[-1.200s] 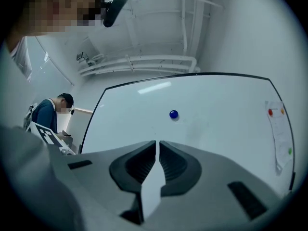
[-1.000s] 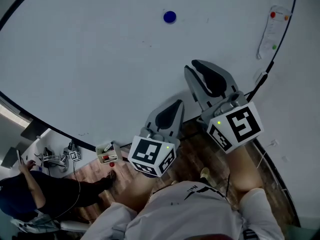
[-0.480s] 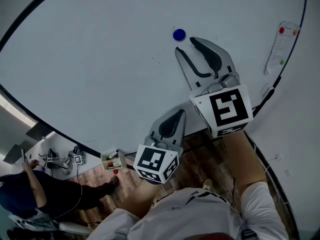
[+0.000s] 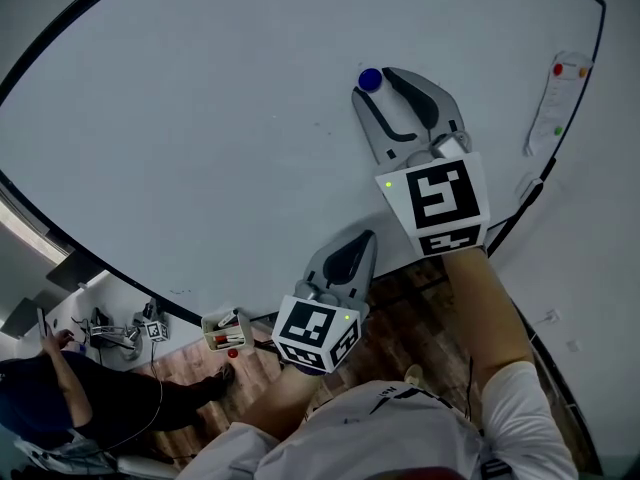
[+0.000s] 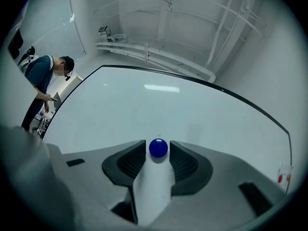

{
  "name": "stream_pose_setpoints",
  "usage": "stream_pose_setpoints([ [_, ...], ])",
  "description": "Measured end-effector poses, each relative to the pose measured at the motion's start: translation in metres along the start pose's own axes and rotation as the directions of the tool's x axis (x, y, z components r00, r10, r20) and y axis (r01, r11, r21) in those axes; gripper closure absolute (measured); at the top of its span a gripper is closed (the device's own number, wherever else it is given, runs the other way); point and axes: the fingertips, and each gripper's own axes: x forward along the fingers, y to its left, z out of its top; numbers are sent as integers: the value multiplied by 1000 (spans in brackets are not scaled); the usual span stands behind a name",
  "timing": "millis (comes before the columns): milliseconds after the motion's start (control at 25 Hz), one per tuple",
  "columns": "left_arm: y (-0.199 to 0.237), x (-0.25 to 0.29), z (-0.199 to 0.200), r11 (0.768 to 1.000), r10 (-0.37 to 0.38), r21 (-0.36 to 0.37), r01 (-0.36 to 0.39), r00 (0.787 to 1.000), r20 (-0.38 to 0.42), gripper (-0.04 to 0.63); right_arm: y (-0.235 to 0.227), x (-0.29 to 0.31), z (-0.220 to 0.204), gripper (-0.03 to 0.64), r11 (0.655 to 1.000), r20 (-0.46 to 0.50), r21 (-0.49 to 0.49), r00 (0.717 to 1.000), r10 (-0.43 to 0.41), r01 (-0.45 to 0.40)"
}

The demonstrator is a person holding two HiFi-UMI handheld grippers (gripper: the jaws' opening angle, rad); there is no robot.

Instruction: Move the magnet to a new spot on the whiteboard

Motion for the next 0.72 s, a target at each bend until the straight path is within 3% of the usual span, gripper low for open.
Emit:
stream_pose_setpoints([
  [720, 5, -2, -7, 1000, 6, -28, -7, 1000, -2, 583, -5, 5, -3, 488, 1000, -18, 7, 1000, -17, 17],
])
